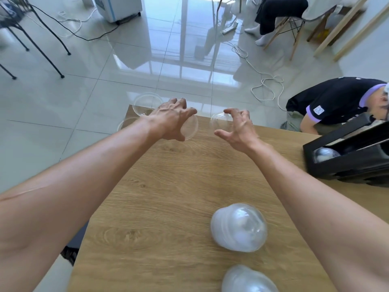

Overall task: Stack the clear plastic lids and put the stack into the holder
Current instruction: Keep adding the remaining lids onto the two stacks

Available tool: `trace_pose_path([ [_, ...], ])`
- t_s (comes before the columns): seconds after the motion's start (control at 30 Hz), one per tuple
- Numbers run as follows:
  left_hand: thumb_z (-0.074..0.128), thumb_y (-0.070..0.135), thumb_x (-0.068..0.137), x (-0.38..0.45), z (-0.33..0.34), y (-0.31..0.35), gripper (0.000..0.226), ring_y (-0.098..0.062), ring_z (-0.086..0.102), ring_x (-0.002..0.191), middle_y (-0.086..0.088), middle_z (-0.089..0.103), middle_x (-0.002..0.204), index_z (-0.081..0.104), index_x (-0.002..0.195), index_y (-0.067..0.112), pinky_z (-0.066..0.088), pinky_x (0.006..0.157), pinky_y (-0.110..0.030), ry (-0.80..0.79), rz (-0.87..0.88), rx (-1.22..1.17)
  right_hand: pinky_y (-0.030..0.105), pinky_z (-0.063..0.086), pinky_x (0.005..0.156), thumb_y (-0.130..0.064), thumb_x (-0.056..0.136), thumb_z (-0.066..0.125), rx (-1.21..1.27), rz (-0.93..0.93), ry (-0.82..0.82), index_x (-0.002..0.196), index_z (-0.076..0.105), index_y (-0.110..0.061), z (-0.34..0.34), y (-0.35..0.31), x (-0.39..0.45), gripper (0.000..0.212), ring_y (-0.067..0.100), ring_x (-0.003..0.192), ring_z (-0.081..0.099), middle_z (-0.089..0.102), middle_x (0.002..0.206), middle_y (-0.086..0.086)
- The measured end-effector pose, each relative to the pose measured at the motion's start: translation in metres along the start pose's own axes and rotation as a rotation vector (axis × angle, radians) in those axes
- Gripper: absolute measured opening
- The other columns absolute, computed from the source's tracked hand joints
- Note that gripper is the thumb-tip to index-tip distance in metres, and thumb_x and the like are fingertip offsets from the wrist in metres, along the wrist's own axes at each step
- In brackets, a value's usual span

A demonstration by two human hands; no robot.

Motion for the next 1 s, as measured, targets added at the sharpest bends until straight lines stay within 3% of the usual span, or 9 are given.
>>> trace_pose_path([
  [0.17, 0.090, 0.047, 0.068, -0.040, -0.017, 0.019, 0.103, -0.031, 0.045, 0.129, -0.009, 0.046, 0.143, 0.034, 0.152, 0.024, 0.044, 0.103, -0.047, 0.039, -0.071, -0.036, 0.035, 0.041, 0.104, -0.045, 0.084, 0.080, 0.068, -0.054, 0.017, 0.148, 0.042, -0.029, -0.019, 0.006, -0.034, 0.076, 0.027, 0.119, 0.053, 0.040, 0.137, 0.010],
  [0.33, 0.091, 0.048, 0.064, -0.083, -0.026, 0.052, 0.101, -0.029, 0.045, 0.127, -0.006, 0.049, 0.140, 0.037, 0.145, 0.022, 0.042, 0.102, -0.046, 0.102, -0.122, -0.079, 0.039, 0.041, 0.107, -0.048, 0.086, 0.078, 0.099, -0.142, 0.050, 0.149, 0.042, -0.030, -0.042, 0.008, -0.078, 0.074, 0.027, 0.125, 0.050, 0.041, 0.136, 0.009],
  [0.6, 0.084, 0.057, 0.069, -0.140, -0.019, 0.113, 0.098, -0.029, 0.038, 0.135, -0.005, 0.040, 0.145, 0.035, 0.150, 0.032, 0.038, 0.107, -0.046, 0.155, -0.202, -0.128, 0.036, 0.040, 0.104, -0.047, 0.087, 0.076, 0.162, -0.234, 0.127, 0.148, 0.042, -0.033, -0.076, 0.043, -0.172, 0.071, 0.019, 0.129, 0.045, 0.050, 0.140, 0.004],
  [0.7, 0.081, 0.057, 0.072, -0.161, -0.015, 0.130, 0.096, -0.027, 0.037, 0.135, -0.003, 0.038, 0.145, 0.033, 0.152, 0.035, 0.037, 0.107, -0.046, 0.166, -0.247, -0.196, 0.034, 0.038, 0.101, -0.048, 0.087, 0.076, 0.156, -0.220, 0.126, 0.149, 0.043, -0.035, -0.081, 0.065, -0.203, 0.072, 0.016, 0.130, 0.043, 0.051, 0.142, -0.001],
  [0.87, 0.081, 0.054, 0.074, -0.187, -0.009, 0.155, 0.099, -0.024, 0.034, 0.137, 0.000, 0.037, 0.144, 0.029, 0.156, 0.035, 0.037, 0.106, -0.040, 0.222, -0.270, -0.346, 0.038, 0.040, 0.110, -0.050, 0.085, 0.077, 0.166, -0.201, 0.094, 0.150, 0.042, -0.030, -0.087, 0.086, -0.248, 0.077, 0.015, 0.132, 0.045, 0.052, 0.142, -0.004],
  [1.0, 0.087, 0.048, 0.070, -0.199, -0.001, 0.168, 0.107, -0.026, 0.030, 0.146, -0.002, 0.039, 0.149, 0.025, 0.156, 0.028, 0.035, 0.115, -0.046, 0.289, -0.304, -0.519, 0.037, 0.043, 0.109, -0.051, 0.084, 0.079, 0.204, -0.228, 0.052, 0.148, 0.044, -0.032, -0.081, 0.095, -0.289, 0.075, 0.010, 0.130, 0.047, 0.051, 0.138, -0.009],
])
Point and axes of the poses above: each hand's wrist, its own x-axis towards the middle knuckle, its own z-axis out of the palm, y = z × x, the point moved 3 cm from there along x, towards the middle knuckle
